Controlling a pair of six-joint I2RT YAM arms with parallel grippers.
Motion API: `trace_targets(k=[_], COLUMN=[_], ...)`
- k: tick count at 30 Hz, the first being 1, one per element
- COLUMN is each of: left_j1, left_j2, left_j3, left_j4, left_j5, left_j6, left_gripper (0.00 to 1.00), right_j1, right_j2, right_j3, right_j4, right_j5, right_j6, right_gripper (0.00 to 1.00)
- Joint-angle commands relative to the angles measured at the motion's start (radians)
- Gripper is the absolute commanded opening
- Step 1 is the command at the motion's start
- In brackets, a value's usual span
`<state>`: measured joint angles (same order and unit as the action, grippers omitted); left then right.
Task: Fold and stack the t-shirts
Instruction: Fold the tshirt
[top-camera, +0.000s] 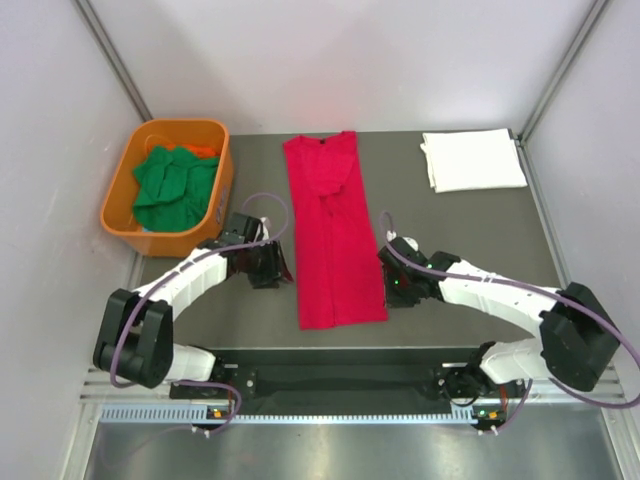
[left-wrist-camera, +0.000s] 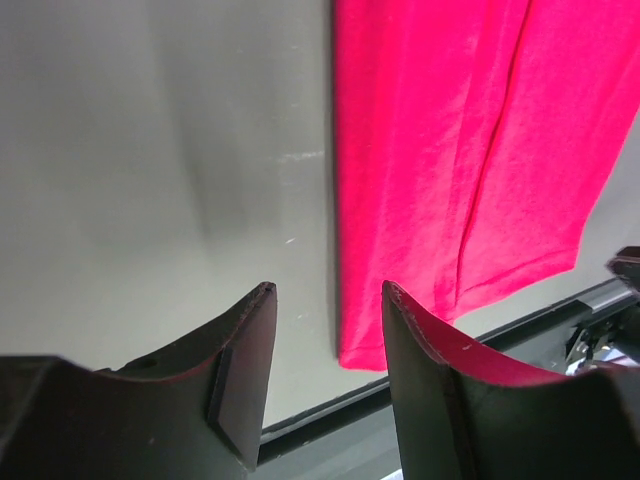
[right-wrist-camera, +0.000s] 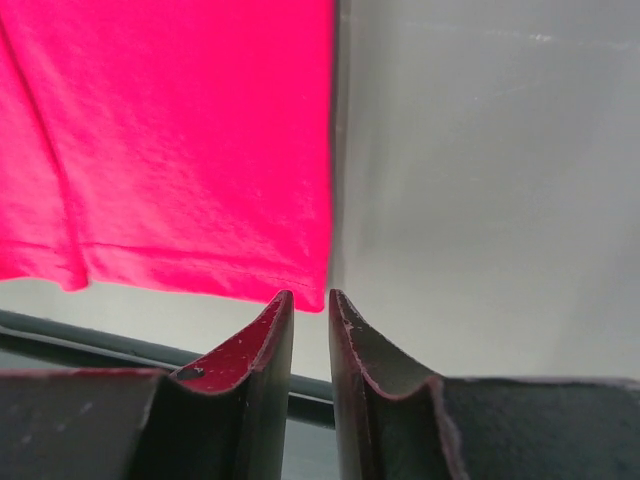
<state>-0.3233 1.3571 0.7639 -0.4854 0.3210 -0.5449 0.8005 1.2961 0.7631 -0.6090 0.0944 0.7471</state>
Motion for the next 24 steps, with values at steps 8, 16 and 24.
trace_targets(k=[8,16,24], left_j1=[-0.056,-0.106,-0.125], left_j2=[0.008,0.037,0.076], left_j3=[-0.066,-0.080,-0.089], left_j4=[0.157,0.177,0.206], left_j5=[-0.010,-0.051,-0.069], left_j6=[-0.084,-0.102,-0.113], left_gripper=[0.52,0.52,0.47], right_j1=[0.063,0.112,0.132], right_j2=[0.098,0.120,0.161], right_j3=[0.054,0.065,0.082], right_j4=[0.017,0.015,-0.008], right_j5=[0.025,0.047,0.088], right_j6=[-0.031,0.009,0.021], right_gripper=[0.22,0.25,0.27])
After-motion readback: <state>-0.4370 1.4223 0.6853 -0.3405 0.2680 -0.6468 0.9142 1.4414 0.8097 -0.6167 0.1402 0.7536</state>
